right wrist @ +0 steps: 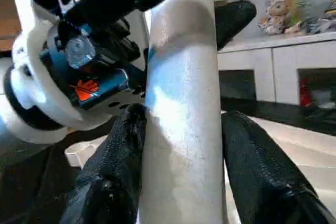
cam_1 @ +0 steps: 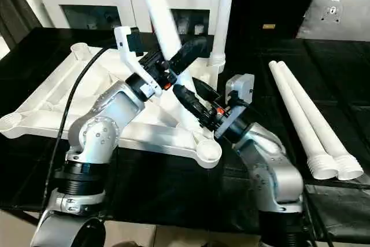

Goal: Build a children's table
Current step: Pick table leg

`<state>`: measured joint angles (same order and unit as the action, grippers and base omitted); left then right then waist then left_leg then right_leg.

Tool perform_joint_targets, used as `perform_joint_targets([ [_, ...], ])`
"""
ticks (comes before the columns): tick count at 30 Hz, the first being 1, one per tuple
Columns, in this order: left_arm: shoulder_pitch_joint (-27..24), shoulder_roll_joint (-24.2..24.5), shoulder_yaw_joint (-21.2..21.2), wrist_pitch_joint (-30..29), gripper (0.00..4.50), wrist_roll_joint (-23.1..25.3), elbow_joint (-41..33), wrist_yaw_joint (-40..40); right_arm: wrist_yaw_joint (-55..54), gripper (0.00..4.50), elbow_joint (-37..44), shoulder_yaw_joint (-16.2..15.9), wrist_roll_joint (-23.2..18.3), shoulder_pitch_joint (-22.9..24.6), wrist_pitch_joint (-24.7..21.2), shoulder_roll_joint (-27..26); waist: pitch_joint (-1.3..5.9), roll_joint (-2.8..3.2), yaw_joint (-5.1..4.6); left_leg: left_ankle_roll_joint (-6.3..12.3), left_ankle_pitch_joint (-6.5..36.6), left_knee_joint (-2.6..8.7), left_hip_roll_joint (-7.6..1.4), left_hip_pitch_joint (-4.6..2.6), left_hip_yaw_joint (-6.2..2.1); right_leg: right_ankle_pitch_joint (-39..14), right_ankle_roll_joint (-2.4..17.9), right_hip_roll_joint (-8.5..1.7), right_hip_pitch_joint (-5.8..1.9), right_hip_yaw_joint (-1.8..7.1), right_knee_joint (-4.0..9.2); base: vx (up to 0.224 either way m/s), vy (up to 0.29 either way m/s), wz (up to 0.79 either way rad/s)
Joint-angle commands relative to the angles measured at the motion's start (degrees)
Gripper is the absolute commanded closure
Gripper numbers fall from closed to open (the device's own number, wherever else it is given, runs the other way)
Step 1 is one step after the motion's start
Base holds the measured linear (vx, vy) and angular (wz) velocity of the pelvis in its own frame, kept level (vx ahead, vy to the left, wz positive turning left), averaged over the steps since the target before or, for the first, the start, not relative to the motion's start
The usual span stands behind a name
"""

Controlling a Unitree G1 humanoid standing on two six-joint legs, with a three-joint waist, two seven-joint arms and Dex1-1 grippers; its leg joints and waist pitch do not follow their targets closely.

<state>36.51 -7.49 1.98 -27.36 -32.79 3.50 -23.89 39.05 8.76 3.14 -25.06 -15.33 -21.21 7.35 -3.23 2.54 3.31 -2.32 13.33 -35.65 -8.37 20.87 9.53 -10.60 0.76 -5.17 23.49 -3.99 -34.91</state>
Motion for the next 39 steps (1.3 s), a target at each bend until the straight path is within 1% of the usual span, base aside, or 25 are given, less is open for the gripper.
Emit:
perform_joint_targets([
  [1,0.41,-0.63,-1.57,0.40,1.03,0.52,-1.48,-0.18,-0.85,2.66,-0.42,-0.59,0.73,-0.55,0.92,-0.38,4.10,-1.36,-0.01,8.83,-2.22,3.62,-3.64,0.59,-1.21,-7.28,12.20,-3.34,-3.83,2.64,3.73,0.000,0.000,0.00],
  [2,0.37,-0.69,-1.47,0.70,1.14,0.64,-1.34,-0.04,-1.02,2.66,-0.64,-0.77,0.99,-0.51,1.47,-0.46,4.11,-1.34,0.02,8.99,-2.22,3.61,-3.67,0.60,-1.23,-7.44,12.25,-3.37,-3.84,2.63,3.75,0.000,0.000,0.00],
  [4,0.57,-0.71,-0.87,0.93,1.16,0.31,-1.02,0.27,-1.19,2.66,-1.02,-1.08,1.14,-0.46,2.30,-0.40,4.12,-1.34,0.00,9.20,-2.18,3.56,-3.71,0.60,-1.24,-7.70,12.23,-3.37,-3.84,2.61,3.72,0.000,0.000,0.00],
  [6,0.75,-0.95,0.16,1.33,1.49,0.08,-0.50,0.97,-1.13,2.66,-1.61,-1.36,1.48,-0.35,3.31,-0.30,4.08,-1.31,-0.01,9.26,-2.07,3.57,-3.73,0.57,-1.24,-7.80,12.32,-3.32,-3.81,2.60,3.73,0.000,0.000,0.00],
  [11,0.80,-1.12,0.87,1.60,1.65,-0.14,-0.17,1.57,-0.79,2.66,-1.82,-1.66,1.85,-0.07,3.73,0.00,4.12,-1.29,-0.04,9.49,-2.00,3.50,-3.72,0.58,-1.23,-7.61,12.49,-3.28,-3.84,2.60,3.67,0.000,0.000,0.00],
  [12,0.80,-1.13,0.89,1.61,1.90,-0.15,-0.16,1.60,-0.77,2.66,-1.82,-1.68,1.87,-0.05,3.73,0.02,4.15,-1.31,-0.03,9.59,-2.31,3.48,-3.71,0.57,-1.24,-7.21,12.56,-3.27,-3.85,2.61,3.60,0.000,0.000,0.00],
  [15,0.89,-1.04,1.13,1.88,2.02,-0.12,0.17,1.97,-0.76,2.66,-2.03,-1.88,1.94,-0.03,4.07,0.17,4.18,-1.31,0.00,10.05,-2.81,3.39,-3.72,0.54,-1.23,-6.45,12.88,-3.28,-3.81,2.61,3.50,0.000,0.000,0.00],
  [19,0.99,-0.95,1.30,2.38,2.41,0.26,0.76,2.53,-0.93,2.66,-2.32,-2.18,1.87,-0.03,4.69,0.40,4.19,-1.33,-0.01,10.13,-2.70,3.35,-3.69,0.57,-1.21,-6.77,12.99,-3.28,-3.82,2.58,3.53,0.000,0.000,0.00],
  [21,1.04,-0.91,1.37,2.61,2.45,0.41,1.00,2.70,-0.92,2.66,-2.41,-2.29,1.84,-0.06,4.82,0.53,4.14,-1.43,-0.05,10.13,-2.50,3.38,-3.67,0.58,-1.23,-7.10,12.76,-3.28,-3.88,2.55,3.59,0.000,0.000,0.00],
  [24,1.20,-0.87,1.58,2.94,2.62,0.61,1.36,3.03,-0.91,2.66,-2.46,-2.40,1.80,-0.14,4.63,0.79,4.23,-1.40,0.00,10.28,-2.91,3.32,-3.73,0.54,-1.26,-6.70,12.84,-3.25,-3.80,2.56,3.45,0.000,0.000,0.00],
  [28,1.34,-0.87,1.75,3.01,2.65,0.60,1.53,3.22,-1.67,2.66,-2.54,-2.59,2.36,-0.32,4.05,1.14,4.24,-1.35,0.00,10.54,-3.23,3.24,-3.73,0.57,-1.25,-6.07,13.08,-3.28,-3.79,2.57,3.36,0.000,0.000,0.00],
  [29,1.43,-0.78,1.75,2.96,2.65,0.74,1.69,3.45,-2.00,2.66,-2.77,-2.69,2.26,-0.52,3.38,1.23,4.24,-1.34,-0.01,10.56,-3.18,3.21,-3.69,0.56,-1.22,-6.16,13.11,-3.28,-3.78,2.58,3.41,0.000,0.000,0.00],
  [31,1.52,-0.63,1.71,2.98,2.65,1.08,1.92,3.77,-2.52,2.66,-3.11,-2.67,2.65,-0.68,3.44,1.33,4.21,-1.34,-0.01,10.36,-2.79,3.27,-3.69,0.57,-1.23,-6.89,12.98,-3.28,-3.83,2.54,3.51,0.000,0.000,0.00],
  [32,1.61,-0.49,1.70,3.00,2.65,1.38,2.23,4.15,-2.72,2.31,-3.51,-2.61,2.75,-0.82,3.66,1.43,4.21,-1.35,-0.02,10.27,-2.69,3.27,-3.70,0.58,-1.23,-7.10,12.90,-3.28,-3.83,2.54,3.52,0.000,0.000,0.00],
  [33,1.61,-0.49,1.70,3.00,2.65,1.38,2.23,4.15,-2.72,2.10,-3.51,-2.61,2.75,-0.82,3.66,1.43,4.24,-1.35,-0.02,10.09,-2.68,3.28,-3.72,0.55,-1.25,-7.12,12.81,-3.26,-3.84,2.53,3.49,0.000,0.000,0.00],
  [34,1.89,-0.15,1.80,3.10,2.65,2.05,3.04,4.98,-1.95,1.97,-3.69,-2.47,1.88,-0.82,3.02,1.92,4.22,-1.26,-0.02,10.05,-2.57,3.27,-3.69,0.50,-1.24,-7.02,12.79,-3.18,-3.78,2.53,3.52,0.000,0.000,0.00],
  [36,2.00,-0.03,1.84,3.15,2.65,2.24,3.34,5.26,-1.52,1.77,-3.69,-2.43,1.39,-0.79,2.68,2.12,4.25,-1.26,-0.03,10.07,-2.53,3.27,-3.68,0.54,-1.29,-6.77,12.76,-3.20,-3.87,2.52,3.47,0.000,0.000,0.00],
  [37,2.50,0.86,2.25,3.05,2.65,2.49,4.32,5.26,-2.44,1.77,-2.50,0.62,-3.04,-0.82,-1.20,2.14,4.23,-1.42,-0.06,10.28,-2.67,3.29,-3.61,0.50,-1.26,-6.50,12.72,-3.13,-3.90,2.55,3.55,0.000,0.000,0.00],
  [38,2.57,1.17,2.22,2.98,2.65,2.58,4.42,5.05,-2.24,1.53,-2.04,1.17,-3.86,-0.75,-2.14,2.64,4.21,-1.35,0.00,10.44,-2.64,3.28,-3.52,0.48,-1.27,-6.59,12.80,-3.11,-3.93,2.56,3.54,0.000,0.000,0.00],
  [39,2.65,1.48,2.20,2.90,2.65,2.66,4.52,4.84,-2.05,1.50,-1.59,1.72,-4.69,-0.68,-3.08,3.15,4.28,-1.31,0.11,10.55,-2.95,3.24,-3.57,0.46,-1.34,-6.50,12.82,-3.12,-3.95,2.52,3.50,0.000,0.000,0.00],
])
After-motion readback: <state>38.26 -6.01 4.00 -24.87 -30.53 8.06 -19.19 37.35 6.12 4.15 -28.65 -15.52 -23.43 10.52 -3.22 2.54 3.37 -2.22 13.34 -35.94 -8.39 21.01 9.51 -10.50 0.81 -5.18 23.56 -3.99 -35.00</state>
